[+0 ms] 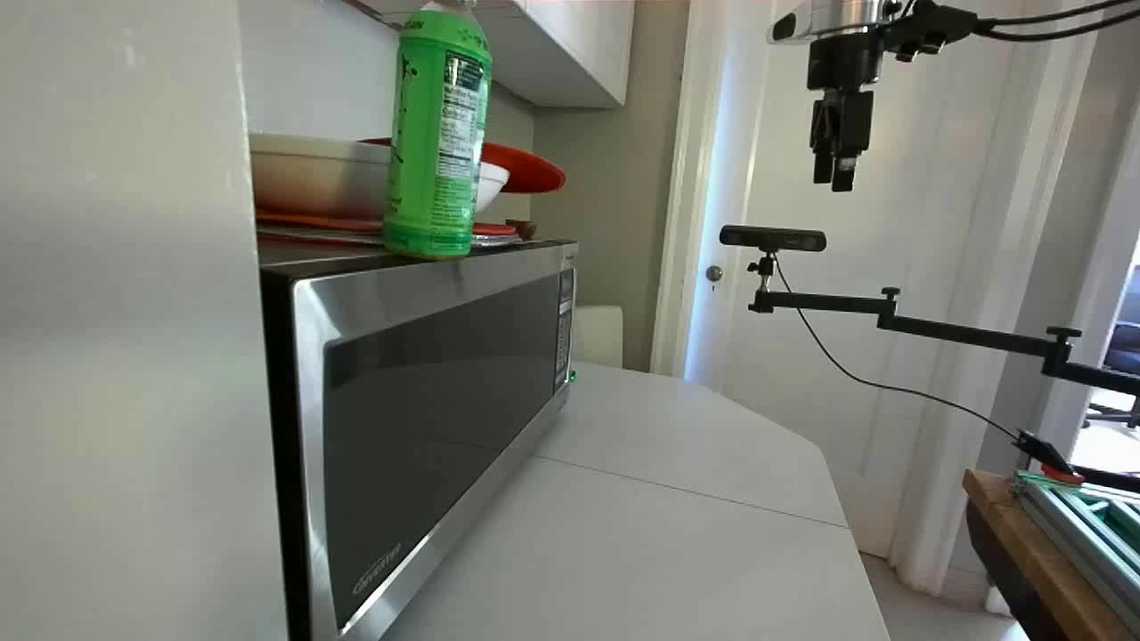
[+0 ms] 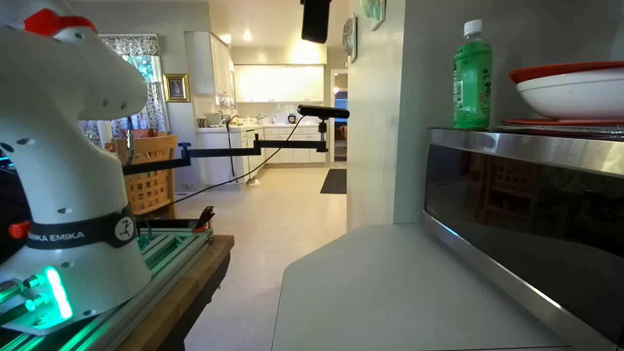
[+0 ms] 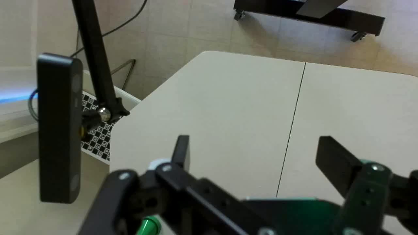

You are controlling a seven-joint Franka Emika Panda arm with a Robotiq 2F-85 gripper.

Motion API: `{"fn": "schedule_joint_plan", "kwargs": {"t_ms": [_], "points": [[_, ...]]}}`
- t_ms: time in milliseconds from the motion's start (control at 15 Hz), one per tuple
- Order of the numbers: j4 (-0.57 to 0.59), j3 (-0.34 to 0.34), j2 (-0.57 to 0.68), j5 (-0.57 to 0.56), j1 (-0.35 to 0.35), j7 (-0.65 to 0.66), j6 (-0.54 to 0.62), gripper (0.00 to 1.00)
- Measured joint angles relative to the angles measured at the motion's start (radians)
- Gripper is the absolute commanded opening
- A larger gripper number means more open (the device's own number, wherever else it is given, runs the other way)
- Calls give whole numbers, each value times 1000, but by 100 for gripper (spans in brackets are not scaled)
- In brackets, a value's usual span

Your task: Put the green bottle on the counter.

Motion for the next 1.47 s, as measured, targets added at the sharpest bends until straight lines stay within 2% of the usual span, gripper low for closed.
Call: {"fn": "schedule_joint_plan", "kwargs": {"t_ms": [600, 800, 1200, 1467], "points": [[5, 0, 0, 6, 7, -1, 2, 100], [43, 6, 0, 45, 52, -2, 14, 100], [168, 63, 11, 176, 184, -8, 36, 100], [214, 69, 60, 244, 225, -42, 74, 100]]}}
